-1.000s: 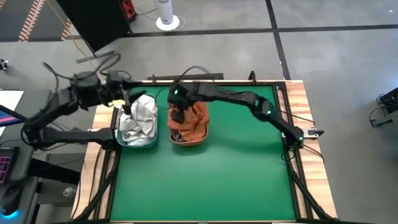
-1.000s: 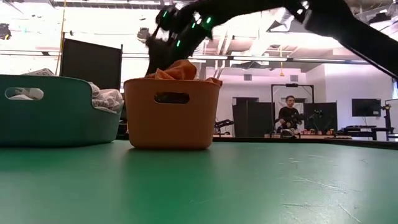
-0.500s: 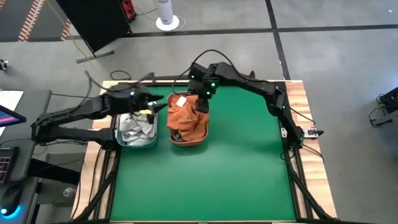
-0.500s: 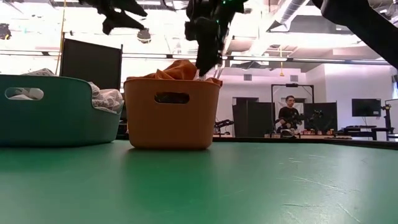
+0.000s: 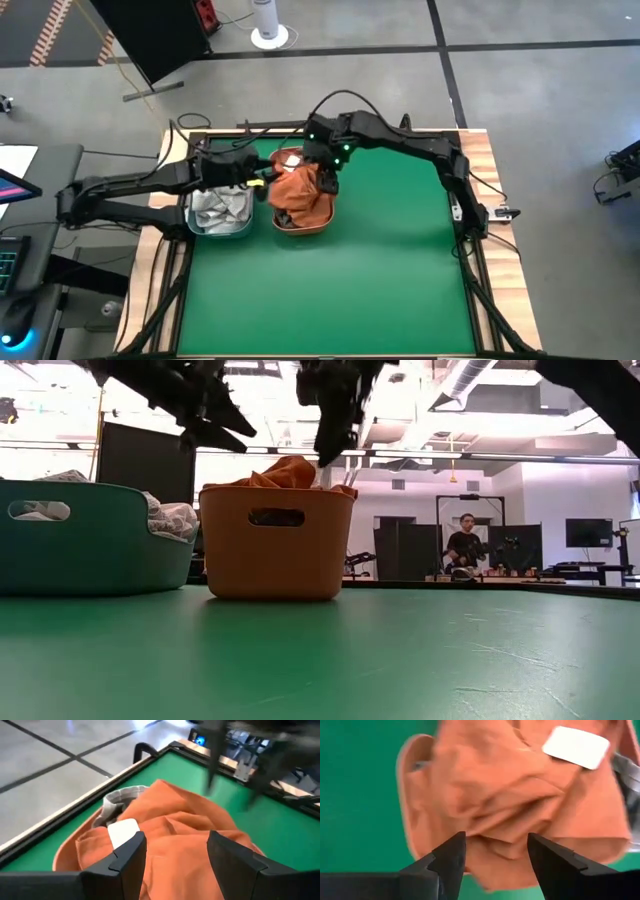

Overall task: Sort towels by color in basket
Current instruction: Put the orange towel into the orange bin

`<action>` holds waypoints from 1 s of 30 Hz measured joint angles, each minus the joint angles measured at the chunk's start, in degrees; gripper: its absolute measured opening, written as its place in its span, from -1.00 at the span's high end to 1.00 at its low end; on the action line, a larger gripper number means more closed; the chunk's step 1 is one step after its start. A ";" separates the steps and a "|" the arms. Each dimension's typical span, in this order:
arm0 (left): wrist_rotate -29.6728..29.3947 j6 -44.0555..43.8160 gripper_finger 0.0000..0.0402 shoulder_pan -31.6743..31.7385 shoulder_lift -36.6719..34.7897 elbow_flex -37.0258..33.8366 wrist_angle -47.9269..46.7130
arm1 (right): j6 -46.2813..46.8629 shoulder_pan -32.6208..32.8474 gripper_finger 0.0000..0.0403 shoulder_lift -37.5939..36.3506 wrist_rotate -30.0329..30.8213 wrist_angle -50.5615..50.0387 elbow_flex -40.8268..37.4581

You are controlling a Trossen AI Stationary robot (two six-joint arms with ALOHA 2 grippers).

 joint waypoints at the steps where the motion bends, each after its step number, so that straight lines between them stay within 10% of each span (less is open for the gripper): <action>1: -0.01 0.55 0.00 0.55 0.67 -0.22 0.97 | 0.40 0.85 -0.17 -0.34 0.02 0.10 0.02; 30: 20.35 6.75 0.00 9.37 35.15 -0.10 21.07 | 18.41 11.38 0.11 -4.00 8.19 1.01 -3.47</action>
